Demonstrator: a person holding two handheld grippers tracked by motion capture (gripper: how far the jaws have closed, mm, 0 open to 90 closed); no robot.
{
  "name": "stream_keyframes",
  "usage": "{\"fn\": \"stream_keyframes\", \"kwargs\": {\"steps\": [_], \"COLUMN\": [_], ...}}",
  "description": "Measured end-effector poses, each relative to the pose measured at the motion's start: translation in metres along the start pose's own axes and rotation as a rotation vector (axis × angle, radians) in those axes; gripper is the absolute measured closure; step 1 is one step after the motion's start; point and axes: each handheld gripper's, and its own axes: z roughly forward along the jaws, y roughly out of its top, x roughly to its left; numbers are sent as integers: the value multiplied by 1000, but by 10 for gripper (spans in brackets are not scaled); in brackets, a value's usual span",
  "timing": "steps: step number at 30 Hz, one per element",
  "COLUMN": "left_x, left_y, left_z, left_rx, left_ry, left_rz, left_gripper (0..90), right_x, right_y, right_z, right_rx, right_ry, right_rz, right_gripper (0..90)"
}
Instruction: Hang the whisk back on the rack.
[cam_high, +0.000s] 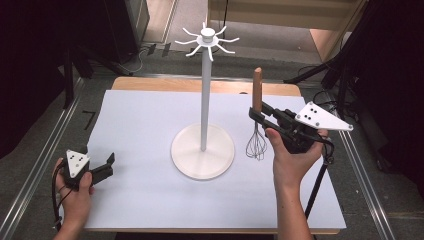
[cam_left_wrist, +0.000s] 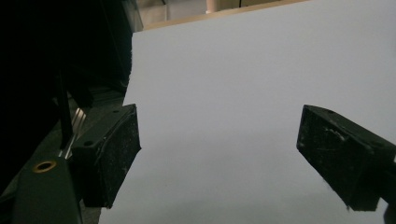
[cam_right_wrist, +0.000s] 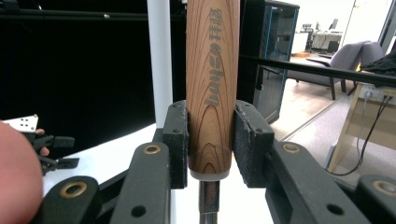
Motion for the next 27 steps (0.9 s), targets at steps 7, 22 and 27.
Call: {"fn": "stream_keyframes", "kwargs": {"steps": [7, 22, 27], "left_x": [0, 0, 0], "left_y": [0, 0, 0], "left_z": [0, 0, 0], "left_rx": [1, 0, -1], "left_ry": [-1, -1, 0], "left_rz": [-1, -3, -5], "left_gripper": [142, 142, 142], "right_x": [6, 16, 19], "right_y": [5, 21, 26], "right_z": [4, 11, 12], "right_rx": [-17, -54, -54], "right_ry": [10, 30, 37], "right_rz": [-3, -12, -14], "right_gripper": [702, 702, 702]}}
